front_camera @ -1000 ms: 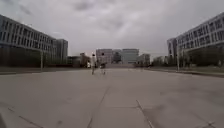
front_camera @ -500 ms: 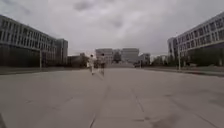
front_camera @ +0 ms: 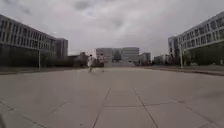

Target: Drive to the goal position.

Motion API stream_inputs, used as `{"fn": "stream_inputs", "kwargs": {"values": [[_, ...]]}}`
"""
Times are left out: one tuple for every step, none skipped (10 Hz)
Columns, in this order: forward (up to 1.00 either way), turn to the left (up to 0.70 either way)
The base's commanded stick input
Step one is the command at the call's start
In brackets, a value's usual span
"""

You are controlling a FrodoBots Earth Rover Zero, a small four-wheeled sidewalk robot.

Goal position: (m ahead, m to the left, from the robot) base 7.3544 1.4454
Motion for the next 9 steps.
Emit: {"fn": "stream_inputs", "kwargs": {"values": [[0.70,-0.01],[0.70,-0.01],[0.70,-0.01],[0.70,-0.01],[0.70,-0.01],[0.70,-0.01],[0.70,-0.01],[0.70,-0.01],[0.70,-0.01]]}}
